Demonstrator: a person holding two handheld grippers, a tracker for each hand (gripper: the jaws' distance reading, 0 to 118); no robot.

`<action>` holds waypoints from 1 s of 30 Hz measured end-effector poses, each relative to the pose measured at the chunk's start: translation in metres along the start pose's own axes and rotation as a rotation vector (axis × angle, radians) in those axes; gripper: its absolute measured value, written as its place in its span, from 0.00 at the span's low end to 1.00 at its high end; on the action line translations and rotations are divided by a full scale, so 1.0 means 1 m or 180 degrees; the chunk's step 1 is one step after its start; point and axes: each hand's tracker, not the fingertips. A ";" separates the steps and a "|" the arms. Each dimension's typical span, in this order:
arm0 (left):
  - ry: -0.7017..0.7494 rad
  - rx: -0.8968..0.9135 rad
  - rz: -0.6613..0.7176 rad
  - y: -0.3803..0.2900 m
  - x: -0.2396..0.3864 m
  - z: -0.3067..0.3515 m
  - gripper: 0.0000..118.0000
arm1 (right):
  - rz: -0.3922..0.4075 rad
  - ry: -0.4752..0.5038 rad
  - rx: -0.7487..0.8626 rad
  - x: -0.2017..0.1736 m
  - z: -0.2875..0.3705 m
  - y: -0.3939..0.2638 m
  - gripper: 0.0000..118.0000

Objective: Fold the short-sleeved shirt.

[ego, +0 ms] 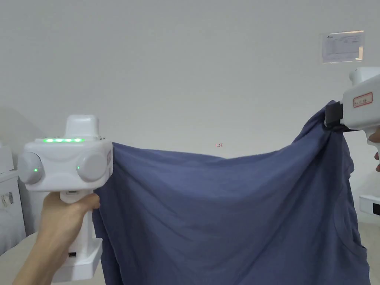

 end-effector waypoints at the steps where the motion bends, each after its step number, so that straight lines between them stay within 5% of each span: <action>1: 0.0002 0.0004 -0.0021 0.004 -0.002 -0.003 0.03 | -0.0048 -0.0036 0.0058 0.002 0.002 0.004 0.07; 11: 0.0082 -0.0011 -0.0136 0.024 0.006 -0.042 0.03 | -0.0289 -0.0028 0.0139 0.005 -0.024 0.032 0.07; 30: 0.0091 -0.0085 -0.0006 0.017 0.033 -0.211 0.03 | -0.0300 -0.0250 0.0002 0.008 -0.196 0.044 0.07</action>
